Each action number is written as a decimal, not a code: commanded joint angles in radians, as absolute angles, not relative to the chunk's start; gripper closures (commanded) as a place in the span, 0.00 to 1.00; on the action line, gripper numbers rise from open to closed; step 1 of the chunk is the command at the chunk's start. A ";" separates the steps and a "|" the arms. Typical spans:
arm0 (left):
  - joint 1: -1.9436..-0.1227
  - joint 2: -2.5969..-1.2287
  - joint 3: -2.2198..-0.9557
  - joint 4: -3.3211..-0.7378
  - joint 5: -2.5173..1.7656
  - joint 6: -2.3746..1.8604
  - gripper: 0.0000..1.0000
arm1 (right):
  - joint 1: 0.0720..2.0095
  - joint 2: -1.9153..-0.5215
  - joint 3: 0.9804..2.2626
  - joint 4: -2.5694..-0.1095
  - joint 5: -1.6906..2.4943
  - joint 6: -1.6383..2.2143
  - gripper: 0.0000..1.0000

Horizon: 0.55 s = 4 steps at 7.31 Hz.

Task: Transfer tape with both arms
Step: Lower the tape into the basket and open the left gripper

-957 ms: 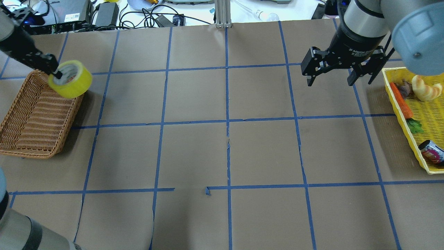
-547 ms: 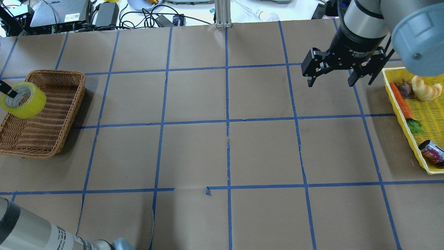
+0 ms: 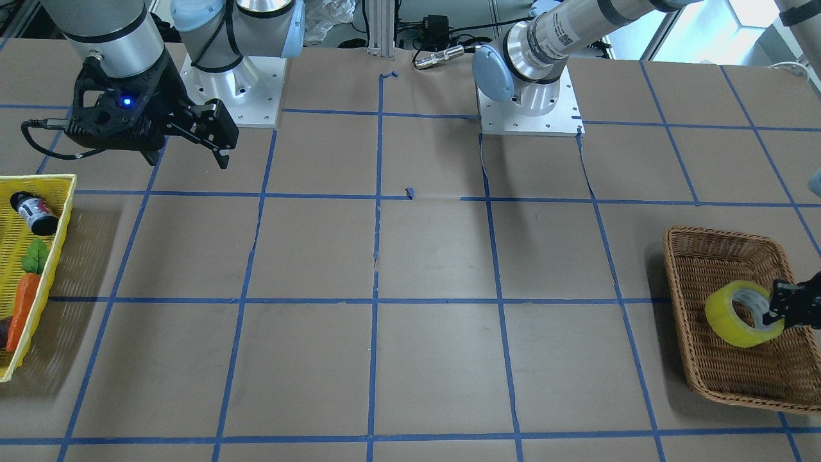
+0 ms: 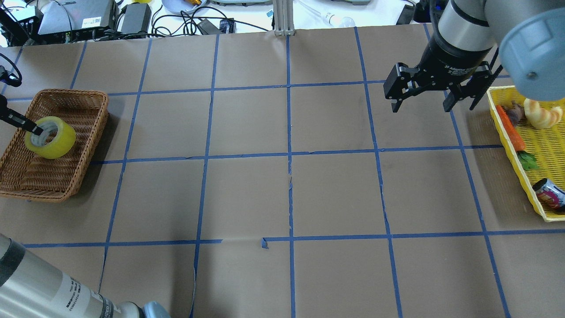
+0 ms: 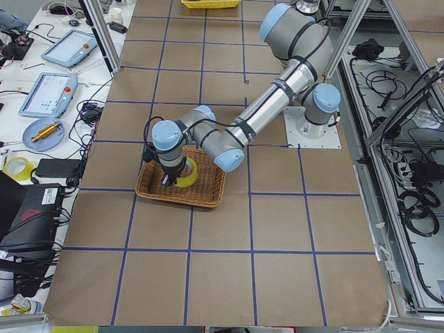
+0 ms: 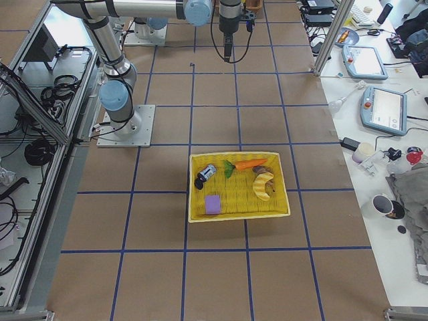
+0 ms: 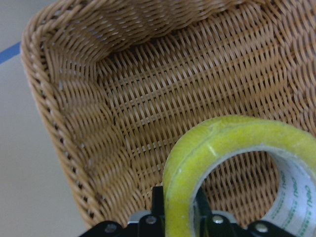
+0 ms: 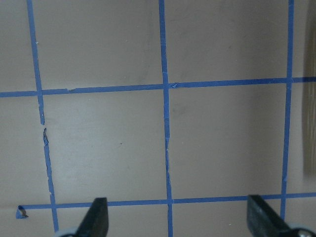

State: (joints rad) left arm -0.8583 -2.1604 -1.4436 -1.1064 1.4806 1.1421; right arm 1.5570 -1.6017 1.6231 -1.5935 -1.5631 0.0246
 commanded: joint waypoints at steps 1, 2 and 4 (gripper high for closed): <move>-0.879 -2.158 -1.489 -1.063 1.471 1.095 0.32 | 1.557 -1.601 1.623 -1.594 -1.563 0.025 0.00; -0.890 -2.128 -1.486 -1.069 1.483 1.094 0.28 | 1.557 -1.601 1.624 -1.592 -1.565 0.025 0.00; -0.989 -1.972 -1.461 -1.261 1.505 0.962 0.22 | 1.557 -1.601 1.623 -1.592 -1.565 0.025 0.00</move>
State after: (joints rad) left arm -0.9269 -2.0706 -1.4781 -1.1329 1.4913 1.0588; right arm 1.5570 -1.6015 1.6234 -1.5925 -1.5644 0.0246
